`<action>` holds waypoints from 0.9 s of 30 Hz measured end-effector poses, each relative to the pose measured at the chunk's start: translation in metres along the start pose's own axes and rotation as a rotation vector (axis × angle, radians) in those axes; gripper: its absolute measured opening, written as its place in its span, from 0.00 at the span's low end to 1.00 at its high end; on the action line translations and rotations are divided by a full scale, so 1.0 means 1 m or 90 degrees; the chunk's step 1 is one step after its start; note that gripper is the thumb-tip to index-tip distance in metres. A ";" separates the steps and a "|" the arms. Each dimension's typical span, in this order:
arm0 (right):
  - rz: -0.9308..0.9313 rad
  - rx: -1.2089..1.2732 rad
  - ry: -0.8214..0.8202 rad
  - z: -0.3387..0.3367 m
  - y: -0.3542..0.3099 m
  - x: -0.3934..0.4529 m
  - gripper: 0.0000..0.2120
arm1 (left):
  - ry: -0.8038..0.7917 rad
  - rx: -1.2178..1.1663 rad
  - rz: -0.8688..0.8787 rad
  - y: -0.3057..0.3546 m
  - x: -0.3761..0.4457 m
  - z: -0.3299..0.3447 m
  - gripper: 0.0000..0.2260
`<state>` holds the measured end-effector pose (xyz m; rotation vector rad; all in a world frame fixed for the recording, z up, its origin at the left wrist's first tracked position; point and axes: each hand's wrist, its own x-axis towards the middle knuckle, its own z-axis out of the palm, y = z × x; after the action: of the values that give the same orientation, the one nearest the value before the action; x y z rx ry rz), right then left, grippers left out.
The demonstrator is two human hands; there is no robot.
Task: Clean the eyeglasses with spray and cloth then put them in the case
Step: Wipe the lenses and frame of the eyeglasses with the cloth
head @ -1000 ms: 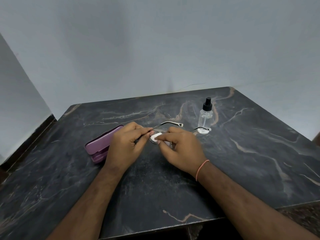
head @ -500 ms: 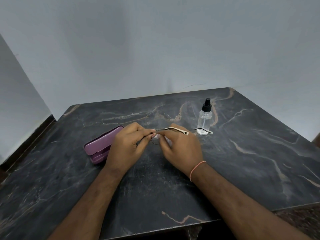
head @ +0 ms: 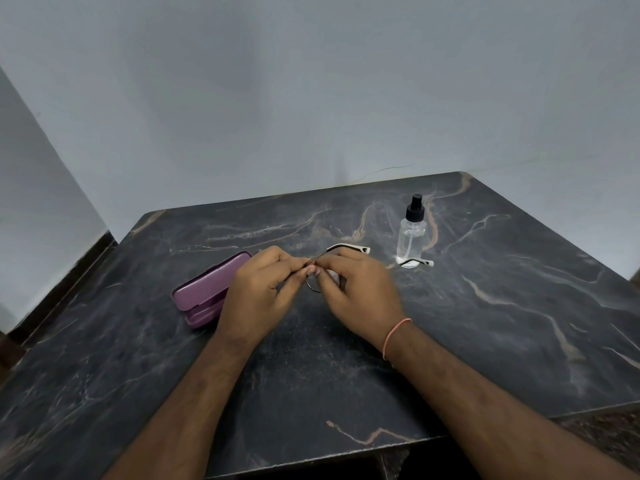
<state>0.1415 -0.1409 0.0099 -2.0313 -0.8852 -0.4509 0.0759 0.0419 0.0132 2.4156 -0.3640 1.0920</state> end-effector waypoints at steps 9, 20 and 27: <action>0.015 -0.096 0.001 -0.004 0.003 -0.002 0.10 | 0.006 -0.003 -0.019 -0.003 0.000 -0.001 0.08; 0.040 -0.064 -0.026 -0.003 0.007 -0.002 0.13 | 0.032 -0.023 -0.029 0.001 0.002 -0.003 0.08; 0.014 0.061 -0.034 -0.005 0.001 -0.003 0.06 | 0.075 -0.018 -0.067 0.000 0.002 -0.002 0.05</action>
<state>0.1405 -0.1465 0.0099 -1.9712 -0.8996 -0.3367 0.0755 0.0428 0.0160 2.3055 -0.2101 1.1675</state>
